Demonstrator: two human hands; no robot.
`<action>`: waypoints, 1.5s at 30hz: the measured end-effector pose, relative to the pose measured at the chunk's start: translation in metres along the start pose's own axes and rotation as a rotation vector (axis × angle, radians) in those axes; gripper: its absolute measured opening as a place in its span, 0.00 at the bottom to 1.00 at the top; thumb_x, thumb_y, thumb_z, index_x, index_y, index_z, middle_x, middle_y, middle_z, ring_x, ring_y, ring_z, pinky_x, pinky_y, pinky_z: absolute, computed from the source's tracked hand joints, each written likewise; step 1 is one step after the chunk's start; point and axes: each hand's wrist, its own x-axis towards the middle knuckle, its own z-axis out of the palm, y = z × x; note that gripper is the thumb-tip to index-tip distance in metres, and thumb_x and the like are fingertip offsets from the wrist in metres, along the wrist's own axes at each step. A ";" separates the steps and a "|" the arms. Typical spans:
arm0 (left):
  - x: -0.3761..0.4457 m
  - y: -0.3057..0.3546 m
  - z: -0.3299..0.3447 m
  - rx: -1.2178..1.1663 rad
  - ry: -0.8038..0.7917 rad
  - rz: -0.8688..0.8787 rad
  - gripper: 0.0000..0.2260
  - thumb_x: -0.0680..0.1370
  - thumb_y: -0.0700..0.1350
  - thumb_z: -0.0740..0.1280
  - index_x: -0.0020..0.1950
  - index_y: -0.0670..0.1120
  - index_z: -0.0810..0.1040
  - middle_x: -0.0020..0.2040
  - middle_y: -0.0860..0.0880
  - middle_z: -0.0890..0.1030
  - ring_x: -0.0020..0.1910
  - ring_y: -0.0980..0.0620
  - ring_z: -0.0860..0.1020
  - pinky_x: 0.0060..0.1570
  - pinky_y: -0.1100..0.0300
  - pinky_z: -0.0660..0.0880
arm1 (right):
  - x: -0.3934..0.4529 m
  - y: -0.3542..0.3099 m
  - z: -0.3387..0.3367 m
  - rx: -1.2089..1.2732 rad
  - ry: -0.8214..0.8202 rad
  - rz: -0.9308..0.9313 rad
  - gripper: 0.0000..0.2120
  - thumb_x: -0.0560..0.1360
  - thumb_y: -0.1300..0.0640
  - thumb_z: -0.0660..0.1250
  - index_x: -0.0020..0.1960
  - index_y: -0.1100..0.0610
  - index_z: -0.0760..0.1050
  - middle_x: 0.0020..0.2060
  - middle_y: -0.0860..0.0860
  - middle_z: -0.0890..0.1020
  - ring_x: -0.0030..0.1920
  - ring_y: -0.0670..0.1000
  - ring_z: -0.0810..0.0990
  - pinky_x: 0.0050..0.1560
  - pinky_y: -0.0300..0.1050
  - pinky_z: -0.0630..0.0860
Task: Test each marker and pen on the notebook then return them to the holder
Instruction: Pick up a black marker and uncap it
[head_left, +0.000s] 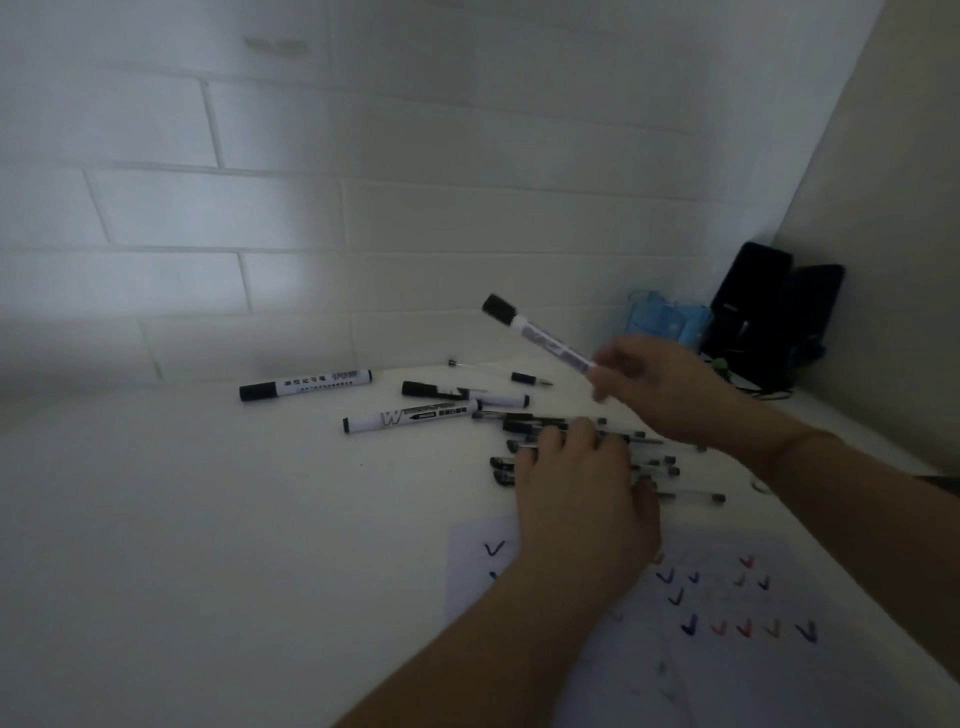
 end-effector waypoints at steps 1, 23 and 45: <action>0.001 0.001 -0.002 -0.051 0.050 -0.009 0.10 0.72 0.55 0.64 0.48 0.50 0.73 0.50 0.50 0.71 0.50 0.47 0.71 0.50 0.50 0.71 | -0.023 0.001 -0.009 0.053 0.012 0.045 0.07 0.77 0.48 0.63 0.44 0.50 0.75 0.34 0.44 0.82 0.36 0.41 0.80 0.38 0.39 0.73; -0.012 0.043 -0.025 -0.330 -0.373 0.578 0.10 0.81 0.55 0.55 0.49 0.52 0.72 0.31 0.60 0.68 0.30 0.59 0.68 0.29 0.65 0.65 | -0.185 0.010 -0.024 0.933 0.254 0.086 0.13 0.65 0.46 0.73 0.32 0.51 0.72 0.20 0.53 0.75 0.19 0.51 0.70 0.22 0.39 0.68; -0.013 0.028 -0.010 -0.357 -0.395 0.297 0.13 0.78 0.53 0.62 0.59 0.66 0.64 0.48 0.64 0.77 0.47 0.66 0.75 0.47 0.66 0.73 | -0.184 0.062 -0.036 0.484 0.241 0.507 0.20 0.70 0.64 0.71 0.22 0.53 0.69 0.23 0.55 0.74 0.24 0.49 0.72 0.30 0.42 0.73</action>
